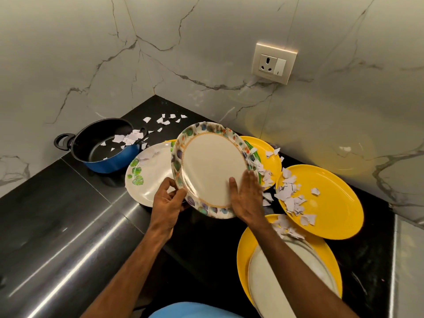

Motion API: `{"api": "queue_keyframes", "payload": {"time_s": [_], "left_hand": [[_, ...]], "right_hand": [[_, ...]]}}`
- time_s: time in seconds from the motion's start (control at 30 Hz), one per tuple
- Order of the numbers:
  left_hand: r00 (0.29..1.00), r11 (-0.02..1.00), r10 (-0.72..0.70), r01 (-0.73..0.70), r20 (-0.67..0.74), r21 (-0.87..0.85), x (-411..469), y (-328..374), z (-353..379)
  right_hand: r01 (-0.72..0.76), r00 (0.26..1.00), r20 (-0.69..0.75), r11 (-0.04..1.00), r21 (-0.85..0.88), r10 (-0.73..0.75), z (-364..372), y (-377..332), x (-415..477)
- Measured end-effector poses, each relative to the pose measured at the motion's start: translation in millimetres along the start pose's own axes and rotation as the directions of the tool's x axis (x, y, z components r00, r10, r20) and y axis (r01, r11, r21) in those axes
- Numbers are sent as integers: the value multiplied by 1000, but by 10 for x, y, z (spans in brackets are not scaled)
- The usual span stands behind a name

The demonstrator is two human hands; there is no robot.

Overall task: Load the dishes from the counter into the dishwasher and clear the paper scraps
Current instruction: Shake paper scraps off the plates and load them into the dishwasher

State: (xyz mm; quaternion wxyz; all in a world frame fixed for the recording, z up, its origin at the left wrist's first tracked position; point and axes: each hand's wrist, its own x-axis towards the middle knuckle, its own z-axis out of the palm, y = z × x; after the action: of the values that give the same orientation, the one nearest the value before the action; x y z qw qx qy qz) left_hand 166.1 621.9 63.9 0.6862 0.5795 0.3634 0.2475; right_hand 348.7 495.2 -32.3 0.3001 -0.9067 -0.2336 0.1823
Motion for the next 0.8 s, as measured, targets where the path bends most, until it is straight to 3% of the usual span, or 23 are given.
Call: {"api": "queue_keyframes", "payload": {"time_s": [0.2, 0.3, 0.37, 0.47, 0.8], "left_hand": [[1000, 999, 21, -21, 19, 31, 19, 34, -88], [999, 997, 45, -46, 21, 63, 30, 14, -113], [998, 996, 65, -66, 9, 66, 43, 0, -145], [997, 995, 74, -73, -21, 64, 75, -10, -220], [999, 999, 40, -42, 36, 29, 61, 27, -325]], "right_hand": [[-54, 982, -179, 998, 23, 57, -274, 113, 167], [-4, 968, -247, 980, 201, 55, -339, 52, 142], [-11, 946, -299, 938, 347, 122, -423, 53, 99], [-26, 906, -370, 900, 436, 205, -572, 146, 9], [67, 888, -371, 721, 689, 272, -930, 489, -766]]}}
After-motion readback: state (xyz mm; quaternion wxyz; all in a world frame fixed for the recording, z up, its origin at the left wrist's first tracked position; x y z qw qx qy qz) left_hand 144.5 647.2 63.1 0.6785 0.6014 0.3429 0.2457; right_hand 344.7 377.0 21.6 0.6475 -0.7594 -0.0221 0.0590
